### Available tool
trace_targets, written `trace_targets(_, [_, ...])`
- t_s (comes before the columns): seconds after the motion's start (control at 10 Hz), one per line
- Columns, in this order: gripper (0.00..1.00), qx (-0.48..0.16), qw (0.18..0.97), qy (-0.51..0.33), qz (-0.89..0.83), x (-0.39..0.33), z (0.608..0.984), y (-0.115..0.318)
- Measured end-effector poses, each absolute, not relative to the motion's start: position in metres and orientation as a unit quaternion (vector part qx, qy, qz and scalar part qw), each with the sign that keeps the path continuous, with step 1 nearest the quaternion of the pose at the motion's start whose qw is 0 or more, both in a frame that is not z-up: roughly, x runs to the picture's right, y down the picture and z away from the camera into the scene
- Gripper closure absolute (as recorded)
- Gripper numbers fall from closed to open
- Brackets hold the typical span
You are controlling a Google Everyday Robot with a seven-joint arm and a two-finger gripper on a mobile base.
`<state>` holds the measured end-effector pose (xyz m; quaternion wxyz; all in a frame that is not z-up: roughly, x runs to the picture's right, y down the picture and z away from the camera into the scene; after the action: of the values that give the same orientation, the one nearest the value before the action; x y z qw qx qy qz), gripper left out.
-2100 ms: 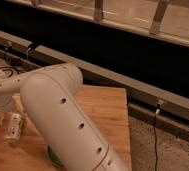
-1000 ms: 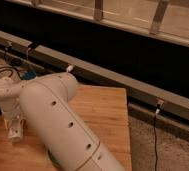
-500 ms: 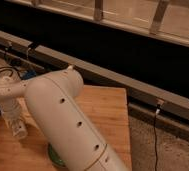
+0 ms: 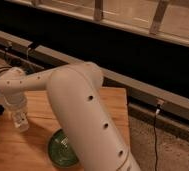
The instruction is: Place the bottle in the ceramic bowl
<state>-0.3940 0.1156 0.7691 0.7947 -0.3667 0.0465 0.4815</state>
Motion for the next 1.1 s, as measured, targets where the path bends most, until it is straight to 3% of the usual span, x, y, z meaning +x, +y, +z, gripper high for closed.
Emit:
trace_targets(0.3, [1.0, -0.328, 0.791, 0.03, 0.516, -0.332, 0.733, 0.064])
trace_targets(0.5, [1.0, -0.317, 0.789, 0.038, 0.525, -0.297, 0.718, 0.059])
trace_targets(1.1, [1.0, -0.361, 0.776, 0.054, 0.514, -0.225, 0.733, 0.103])
